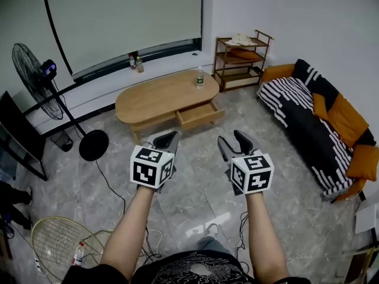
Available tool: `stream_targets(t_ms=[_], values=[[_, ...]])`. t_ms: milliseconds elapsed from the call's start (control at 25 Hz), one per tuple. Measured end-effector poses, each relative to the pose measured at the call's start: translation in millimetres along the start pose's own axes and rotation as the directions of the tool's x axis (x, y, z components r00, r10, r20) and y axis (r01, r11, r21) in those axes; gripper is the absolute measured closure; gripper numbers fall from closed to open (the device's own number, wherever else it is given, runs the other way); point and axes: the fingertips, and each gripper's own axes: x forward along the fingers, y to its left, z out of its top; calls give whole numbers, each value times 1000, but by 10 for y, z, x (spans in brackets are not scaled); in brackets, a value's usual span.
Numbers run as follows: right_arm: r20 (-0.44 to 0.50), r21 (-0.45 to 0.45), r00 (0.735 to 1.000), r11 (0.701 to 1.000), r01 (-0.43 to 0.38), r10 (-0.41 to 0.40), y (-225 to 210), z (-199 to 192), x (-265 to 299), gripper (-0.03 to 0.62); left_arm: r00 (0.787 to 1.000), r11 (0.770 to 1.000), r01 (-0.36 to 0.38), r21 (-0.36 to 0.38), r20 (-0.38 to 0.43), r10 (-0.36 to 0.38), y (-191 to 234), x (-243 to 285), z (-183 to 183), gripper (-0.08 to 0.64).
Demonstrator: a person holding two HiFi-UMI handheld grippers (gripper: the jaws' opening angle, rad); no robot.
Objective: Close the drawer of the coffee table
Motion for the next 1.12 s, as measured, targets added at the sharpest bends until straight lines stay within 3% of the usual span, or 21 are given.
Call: stream_targets(t_ms=[280, 520, 1120], values=[[6, -1, 999, 999, -50, 50, -721, 174, 373, 287, 999, 999, -52, -15, -10, 52, -51, 661, 222, 554], [-2, 5, 997, 997, -82, 82, -1116, 190, 615, 259, 996, 996, -90, -19, -28, 89, -54, 1034, 325, 554], [3, 8, 991, 991, -132, 132, -1416, 167, 998, 242, 990, 991, -135, -6, -39, 135, 58, 1431, 371, 554]])
